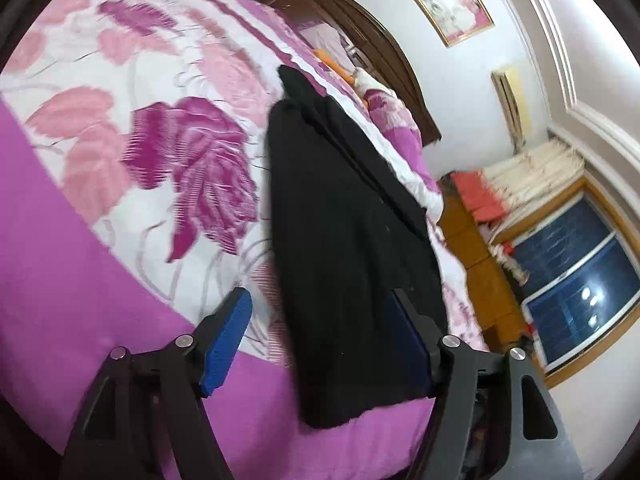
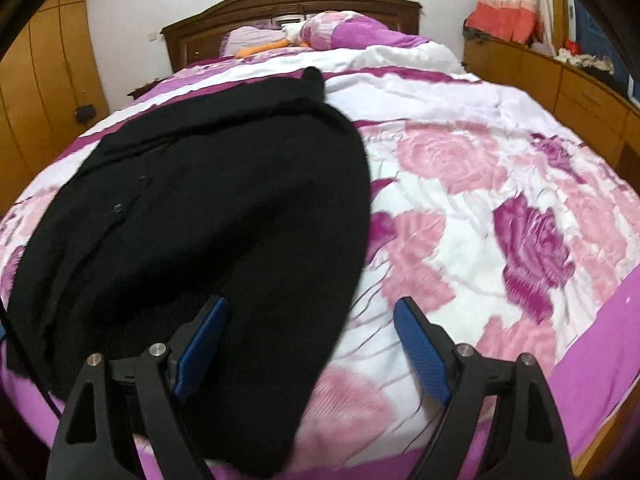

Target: Fold small clothes

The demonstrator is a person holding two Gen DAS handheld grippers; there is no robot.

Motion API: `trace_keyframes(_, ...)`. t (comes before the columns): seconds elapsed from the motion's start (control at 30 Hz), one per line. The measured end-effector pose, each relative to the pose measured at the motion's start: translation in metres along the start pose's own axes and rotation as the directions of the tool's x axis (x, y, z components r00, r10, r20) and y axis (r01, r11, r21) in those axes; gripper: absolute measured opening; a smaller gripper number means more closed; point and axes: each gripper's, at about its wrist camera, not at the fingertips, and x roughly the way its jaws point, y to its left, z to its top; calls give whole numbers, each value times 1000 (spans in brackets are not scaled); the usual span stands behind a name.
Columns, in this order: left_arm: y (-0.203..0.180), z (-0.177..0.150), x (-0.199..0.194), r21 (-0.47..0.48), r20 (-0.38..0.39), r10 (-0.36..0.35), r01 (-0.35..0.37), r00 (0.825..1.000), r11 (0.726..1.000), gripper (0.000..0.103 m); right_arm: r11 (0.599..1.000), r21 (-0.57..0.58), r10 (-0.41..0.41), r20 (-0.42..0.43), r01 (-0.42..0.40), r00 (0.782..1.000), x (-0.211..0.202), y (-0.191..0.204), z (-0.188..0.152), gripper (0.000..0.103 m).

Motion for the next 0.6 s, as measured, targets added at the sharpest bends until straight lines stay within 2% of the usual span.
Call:
trace_keyframes(0.1,-14,-11,7,55,-16,23,-22,1000,998,57,999,32,3,-16,-2,1000,-10,2,-9,88)
trace_keyframes(0.2,-24,-19,16,74,-88,-32,38,996,997,56,999,23,-22,-30,23,999,-18,6,-17,87)
trace_keyframes(0.23,-26,-20,18,80,-94,-31,38,995,996,55,999,25,-24,-33,24,999,-19,6,-18,87)
trace_keyframes(0.3,-28,-23,18,111,-97,-4,15,995,994,49,997,72,-5,-30,7,1000,-25,0,-22,87)
trace_keyframes(0.33,-27,-22,19,118,-108,10,3,994,993,33,994,105,8,-26,-5,1000,-28,-5,-23,87)
trace_keyframes(0.37,-24,-22,21,113,-125,28,-14,992,993,4,986,160,38,-19,-34,999,-30,-12,-23,87)
trace_keyframes(0.4,-18,-21,26,100,-156,34,-19,987,995,0,976,208,66,-3,-64,998,-32,-18,-24,87)
trace_keyframes(0.47,-10,-20,33,62,-197,-2,14,980,998,0,956,270,114,33,-119,993,-33,-27,-27,87)
trace_keyframes(0.53,-9,-16,33,53,-207,-37,49,978,997,0,949,287,127,34,-132,991,-30,-31,-29,87)
trace_keyframes(0.6,-11,-16,34,73,-208,-33,49,978,996,0,946,290,133,52,-143,990,-28,-31,-31,87)
